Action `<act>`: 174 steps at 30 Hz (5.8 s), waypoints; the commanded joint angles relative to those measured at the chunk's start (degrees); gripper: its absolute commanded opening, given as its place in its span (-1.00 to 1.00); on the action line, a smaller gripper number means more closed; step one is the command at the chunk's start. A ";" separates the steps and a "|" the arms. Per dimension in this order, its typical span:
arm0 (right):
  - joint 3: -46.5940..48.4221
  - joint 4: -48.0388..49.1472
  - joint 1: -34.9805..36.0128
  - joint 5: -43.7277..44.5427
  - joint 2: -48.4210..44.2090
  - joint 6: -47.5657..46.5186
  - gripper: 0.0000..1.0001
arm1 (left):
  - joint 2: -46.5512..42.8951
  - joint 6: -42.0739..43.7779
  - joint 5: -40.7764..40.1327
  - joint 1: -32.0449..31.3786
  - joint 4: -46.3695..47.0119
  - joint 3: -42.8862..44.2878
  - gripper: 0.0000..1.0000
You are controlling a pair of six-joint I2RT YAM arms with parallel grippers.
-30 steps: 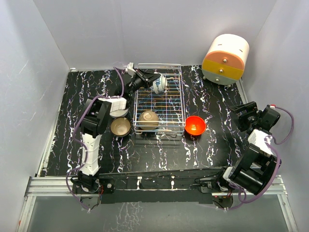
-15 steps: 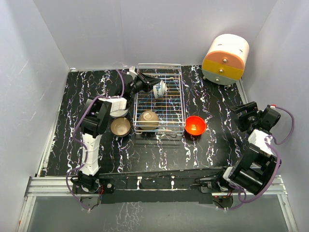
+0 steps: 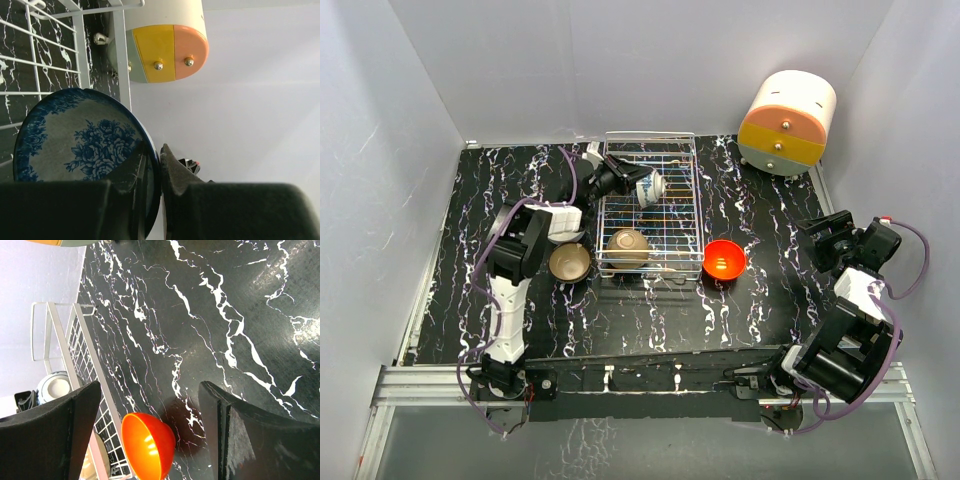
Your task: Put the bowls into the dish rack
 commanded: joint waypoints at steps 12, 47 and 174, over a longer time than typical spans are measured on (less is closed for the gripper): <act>0.32 3.26 -0.63 -0.48 -0.67 -0.47 0.62 | -7.81 10.11 -4.45 1.58 -18.94 -5.01 -0.30; -0.88 3.60 -0.65 -1.00 -1.76 0.06 0.62 | -7.98 29.71 -15.00 1.92 -52.59 10.67 0.32; -2.41 3.34 -1.66 -1.57 -1.55 -1.53 0.62 | -26.24 74.53 -25.81 -15.80 -49.93 10.87 0.94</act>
